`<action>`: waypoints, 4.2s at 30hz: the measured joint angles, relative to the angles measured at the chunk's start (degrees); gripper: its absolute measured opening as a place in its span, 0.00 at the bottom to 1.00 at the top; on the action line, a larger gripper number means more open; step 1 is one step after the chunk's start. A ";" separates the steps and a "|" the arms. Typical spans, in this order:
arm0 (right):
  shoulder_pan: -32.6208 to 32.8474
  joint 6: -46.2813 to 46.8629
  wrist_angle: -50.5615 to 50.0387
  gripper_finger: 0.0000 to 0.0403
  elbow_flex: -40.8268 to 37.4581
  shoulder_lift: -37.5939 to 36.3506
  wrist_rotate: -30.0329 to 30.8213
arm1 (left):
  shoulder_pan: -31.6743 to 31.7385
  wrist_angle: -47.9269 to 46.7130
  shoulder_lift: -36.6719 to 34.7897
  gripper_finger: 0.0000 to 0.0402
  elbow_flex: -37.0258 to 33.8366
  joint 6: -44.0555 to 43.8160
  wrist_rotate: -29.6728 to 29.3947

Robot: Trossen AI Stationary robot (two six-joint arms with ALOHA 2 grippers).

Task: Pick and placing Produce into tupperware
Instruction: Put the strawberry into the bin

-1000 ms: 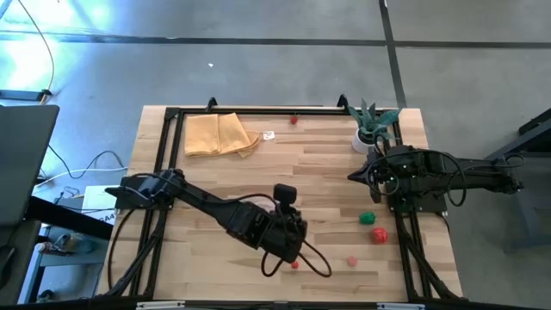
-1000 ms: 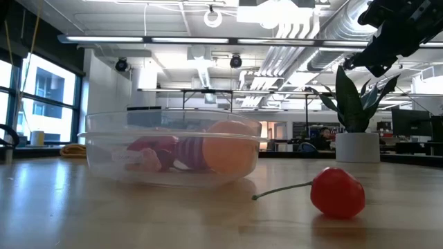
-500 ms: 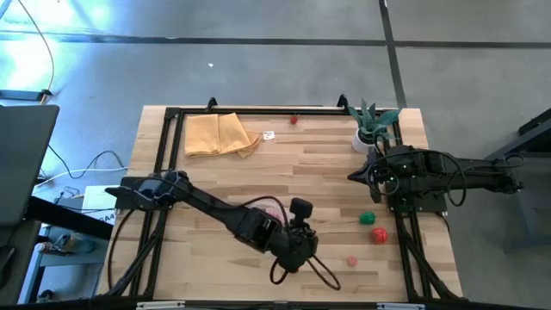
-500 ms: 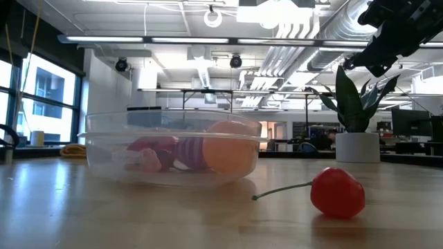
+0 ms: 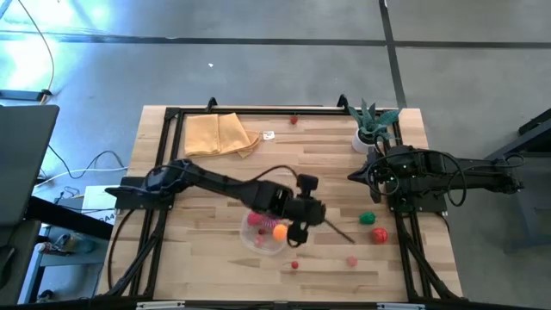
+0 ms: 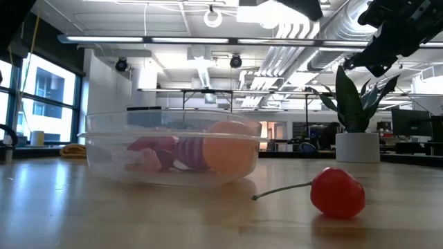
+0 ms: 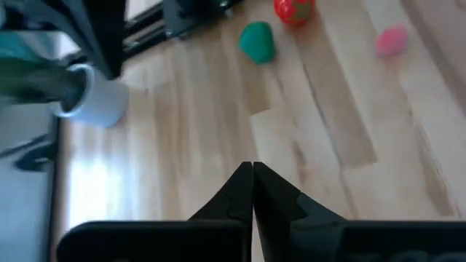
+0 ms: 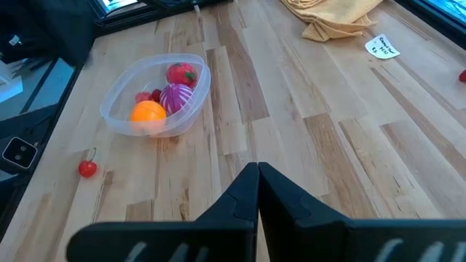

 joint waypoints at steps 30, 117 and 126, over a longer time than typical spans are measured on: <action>0.02 0.00 0.00 0.00 -0.01 0.00 -0.02 | -2.15 37.61 -35.23 0.00 -54.45 -0.29 -1.44; 0.00 0.00 0.02 0.00 -0.02 0.00 0.00 | -9.60 -1.95 -75.28 0.00 -68.27 -16.35 7.38; 0.00 0.04 0.02 0.00 0.00 0.00 0.00 | -9.60 -1.92 -75.29 0.00 -68.25 -16.35 7.38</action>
